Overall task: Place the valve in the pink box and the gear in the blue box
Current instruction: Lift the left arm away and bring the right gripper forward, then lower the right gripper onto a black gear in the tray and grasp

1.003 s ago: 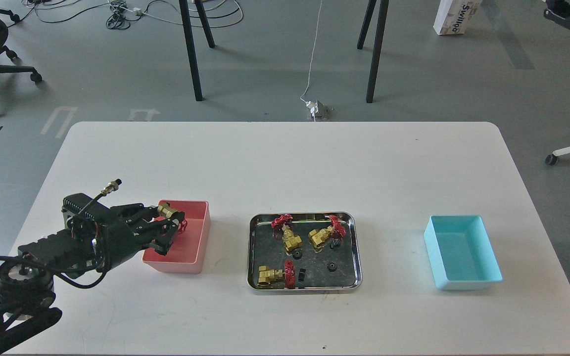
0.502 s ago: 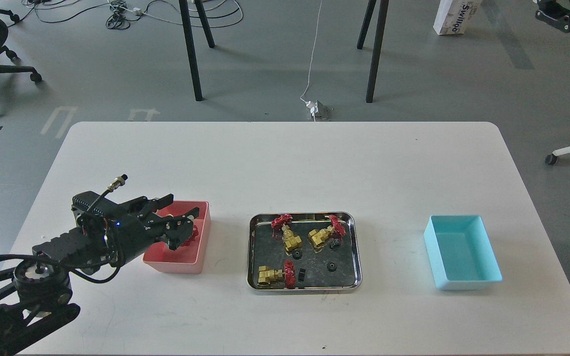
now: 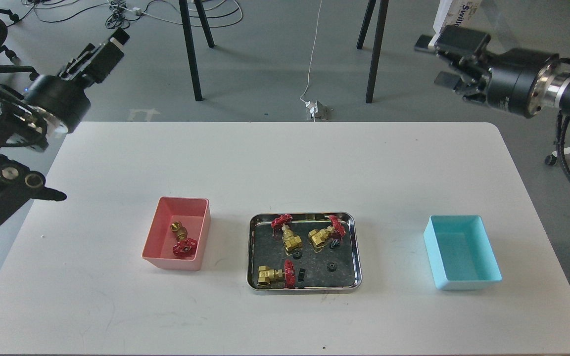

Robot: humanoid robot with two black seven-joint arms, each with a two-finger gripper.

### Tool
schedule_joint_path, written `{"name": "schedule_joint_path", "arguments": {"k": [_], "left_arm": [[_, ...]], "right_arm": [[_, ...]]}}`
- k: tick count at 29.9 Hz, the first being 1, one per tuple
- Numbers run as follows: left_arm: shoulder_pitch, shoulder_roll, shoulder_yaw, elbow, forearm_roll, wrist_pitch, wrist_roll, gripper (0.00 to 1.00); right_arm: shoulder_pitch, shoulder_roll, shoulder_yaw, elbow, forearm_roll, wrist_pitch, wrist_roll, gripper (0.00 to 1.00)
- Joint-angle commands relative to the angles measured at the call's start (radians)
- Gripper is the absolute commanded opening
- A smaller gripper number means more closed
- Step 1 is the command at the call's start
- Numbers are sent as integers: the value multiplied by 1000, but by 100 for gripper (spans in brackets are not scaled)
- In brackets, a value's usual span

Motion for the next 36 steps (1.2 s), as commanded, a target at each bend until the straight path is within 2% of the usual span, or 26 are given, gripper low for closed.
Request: {"name": "schedule_joint_path", "arguments": {"k": [1, 7, 13, 16, 22, 27, 36], "left_arm": [[-174, 5, -11, 94, -187, -4, -3, 99], [-399, 5, -17, 164, -277, -52, 12, 99], [-555, -32, 11, 164, -294, -54, 86, 99], [-587, -67, 49, 168, -277, -66, 87, 99], [-606, -109, 221, 168, -218, -86, 92, 99], [-604, -132, 307, 160, -167, -121, 92, 99], [-600, -155, 307, 152, -142, -121, 92, 99]], "right_arm": [[45, 44, -181, 68, -144, 23, 2, 99], [186, 226, -542, 69, -250, 38, 17, 99], [255, 476, -712, 5, -247, 49, 31, 99], [257, 587, -775, -59, -247, 55, 31, 99], [226, 775, -844, -217, -241, 55, 31, 98], [199, 838, -861, -291, -236, 55, 31, 98], [148, 900, -863, -398, -233, 48, 36, 95]]}}
